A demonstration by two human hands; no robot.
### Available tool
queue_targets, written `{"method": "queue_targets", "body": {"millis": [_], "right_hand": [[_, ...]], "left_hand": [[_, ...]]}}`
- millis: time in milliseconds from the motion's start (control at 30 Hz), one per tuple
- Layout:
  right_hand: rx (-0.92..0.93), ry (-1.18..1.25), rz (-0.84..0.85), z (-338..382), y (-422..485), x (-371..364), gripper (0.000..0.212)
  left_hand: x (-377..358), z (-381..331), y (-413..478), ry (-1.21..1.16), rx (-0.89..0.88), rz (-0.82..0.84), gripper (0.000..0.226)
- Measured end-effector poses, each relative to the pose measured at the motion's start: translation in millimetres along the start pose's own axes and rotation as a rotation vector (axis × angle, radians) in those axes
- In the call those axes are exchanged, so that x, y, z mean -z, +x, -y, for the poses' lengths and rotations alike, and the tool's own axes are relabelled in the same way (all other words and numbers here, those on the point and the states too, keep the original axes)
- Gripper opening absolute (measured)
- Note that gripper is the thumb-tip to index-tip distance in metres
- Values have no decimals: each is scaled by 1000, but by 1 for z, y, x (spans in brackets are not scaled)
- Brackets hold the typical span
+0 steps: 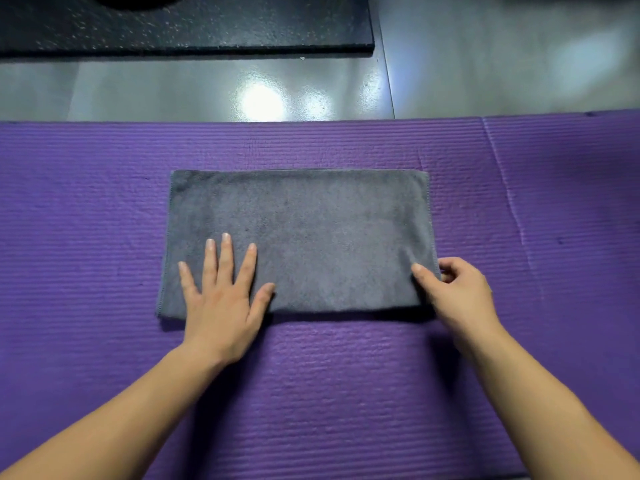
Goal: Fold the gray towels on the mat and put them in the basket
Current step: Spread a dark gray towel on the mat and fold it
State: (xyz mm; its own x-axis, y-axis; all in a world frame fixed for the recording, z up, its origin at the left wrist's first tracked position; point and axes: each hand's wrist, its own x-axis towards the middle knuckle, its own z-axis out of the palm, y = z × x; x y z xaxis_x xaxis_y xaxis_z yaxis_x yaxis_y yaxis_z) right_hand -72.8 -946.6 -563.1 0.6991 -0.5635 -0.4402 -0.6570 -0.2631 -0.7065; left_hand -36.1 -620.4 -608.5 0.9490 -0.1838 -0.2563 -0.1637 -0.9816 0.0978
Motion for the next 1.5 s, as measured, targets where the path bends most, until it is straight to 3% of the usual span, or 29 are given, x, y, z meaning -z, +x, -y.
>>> {"method": "queue_targets", "body": {"millis": [100, 233, 400, 533, 767, 867, 933, 1033, 1133, 1267, 1500], "right_hand": [[58, 194, 141, -2, 0, 6, 29], [260, -25, 253, -11, -10, 8, 52], [248, -54, 101, -16, 0, 9, 54], [321, -251, 17, -16, 4, 15, 39], [267, -500, -64, -3, 0, 0, 39], [585, -716, -245, 14, -5, -27, 48], [742, -723, -83, 34, 7, -54, 55], [763, -906, 204, 54, 40, -84, 63], [768, -1064, 185, 50, 80, -74, 71], [645, -1012, 103, 38, 110, -37, 81], [672, -1016, 113, 37, 116, -36, 86]], "left_hand": [[3, -2, 0, -6, 12, 6, 80], [4, -2, 1, 12, 24, 23, 82], [4, -3, 0, 26, 34, 31, 82], [3, 0, -1, 39, 37, 27, 81], [11, -7, 0, 33, 73, 29, 82], [20, -21, 13, 19, 19, -27, 78], [25, -27, 32, 11, -18, -22, 73], [26, -28, 61, 25, -2, 30, 68], [21, -16, 72, 66, 64, 42, 74], [24, 2, 71, 41, 156, 4, 79], [30, 39, 73, -24, 294, -26, 81]]}}
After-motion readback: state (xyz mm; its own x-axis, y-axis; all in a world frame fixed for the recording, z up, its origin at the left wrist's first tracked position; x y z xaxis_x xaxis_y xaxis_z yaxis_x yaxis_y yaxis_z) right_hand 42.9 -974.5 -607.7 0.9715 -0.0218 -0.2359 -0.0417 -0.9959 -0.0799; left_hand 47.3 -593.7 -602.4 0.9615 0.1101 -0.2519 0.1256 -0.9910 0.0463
